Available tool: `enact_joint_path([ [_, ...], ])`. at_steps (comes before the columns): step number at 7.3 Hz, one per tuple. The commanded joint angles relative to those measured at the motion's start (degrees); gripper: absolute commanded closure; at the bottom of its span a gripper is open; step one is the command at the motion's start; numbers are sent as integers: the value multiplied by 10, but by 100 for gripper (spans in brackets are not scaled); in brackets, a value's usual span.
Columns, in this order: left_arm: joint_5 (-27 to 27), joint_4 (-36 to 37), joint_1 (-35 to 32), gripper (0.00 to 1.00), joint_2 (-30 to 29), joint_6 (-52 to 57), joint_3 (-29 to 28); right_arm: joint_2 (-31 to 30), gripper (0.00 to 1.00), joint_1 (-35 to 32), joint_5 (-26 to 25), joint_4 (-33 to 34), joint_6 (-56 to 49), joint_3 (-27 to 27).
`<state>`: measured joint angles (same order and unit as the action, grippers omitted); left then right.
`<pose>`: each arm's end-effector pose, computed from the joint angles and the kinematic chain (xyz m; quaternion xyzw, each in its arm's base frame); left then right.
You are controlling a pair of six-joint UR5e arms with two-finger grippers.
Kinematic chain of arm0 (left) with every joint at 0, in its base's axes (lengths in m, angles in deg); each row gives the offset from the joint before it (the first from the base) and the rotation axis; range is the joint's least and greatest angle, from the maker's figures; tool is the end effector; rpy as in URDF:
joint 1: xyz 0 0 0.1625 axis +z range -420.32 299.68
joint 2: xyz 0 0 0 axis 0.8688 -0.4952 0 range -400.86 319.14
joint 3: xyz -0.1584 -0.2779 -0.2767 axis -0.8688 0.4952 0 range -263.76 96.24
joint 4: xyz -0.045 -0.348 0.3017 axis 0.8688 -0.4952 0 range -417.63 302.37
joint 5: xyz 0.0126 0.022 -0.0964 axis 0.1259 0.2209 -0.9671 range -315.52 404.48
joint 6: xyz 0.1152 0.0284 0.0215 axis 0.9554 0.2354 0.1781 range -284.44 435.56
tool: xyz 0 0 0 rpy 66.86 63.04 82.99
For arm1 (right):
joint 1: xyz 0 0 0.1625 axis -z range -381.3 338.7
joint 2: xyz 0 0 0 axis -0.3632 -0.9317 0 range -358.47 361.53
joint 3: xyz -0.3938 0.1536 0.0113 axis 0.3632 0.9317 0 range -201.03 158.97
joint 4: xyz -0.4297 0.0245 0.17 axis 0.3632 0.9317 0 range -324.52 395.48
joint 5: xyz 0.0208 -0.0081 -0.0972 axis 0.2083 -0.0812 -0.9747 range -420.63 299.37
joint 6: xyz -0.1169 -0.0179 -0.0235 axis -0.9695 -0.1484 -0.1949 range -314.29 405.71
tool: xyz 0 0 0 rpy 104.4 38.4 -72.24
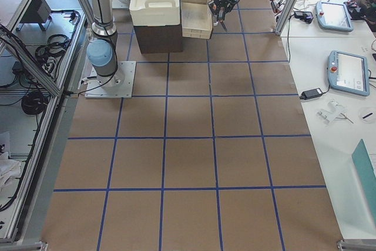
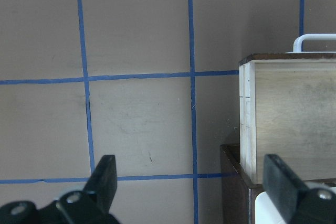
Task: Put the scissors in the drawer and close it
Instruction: 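Lift the scissors and carry them over the open drawer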
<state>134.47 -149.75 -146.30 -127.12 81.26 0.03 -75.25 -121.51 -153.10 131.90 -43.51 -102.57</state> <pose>-0.0963 -0.5321 0.5552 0.0147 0.9976 -0.0680 0.0057 0.2397 -0.6087 0.4198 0.7624 -0.6466 -0.0025 0.0258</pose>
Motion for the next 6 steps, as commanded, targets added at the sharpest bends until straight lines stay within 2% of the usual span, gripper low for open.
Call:
enact_joint_path([
  [1, 3, 4, 0, 0, 7, 8, 15, 2, 100, -59, 4, -1, 102, -9],
  [3, 0, 12, 0, 0, 5, 8, 33, 6, 100, -86, 4, 3, 179, -36],
  [6, 2, 12, 0, 0, -1, 6, 35, 42, 100, -124, 4, 18, 229, -39],
])
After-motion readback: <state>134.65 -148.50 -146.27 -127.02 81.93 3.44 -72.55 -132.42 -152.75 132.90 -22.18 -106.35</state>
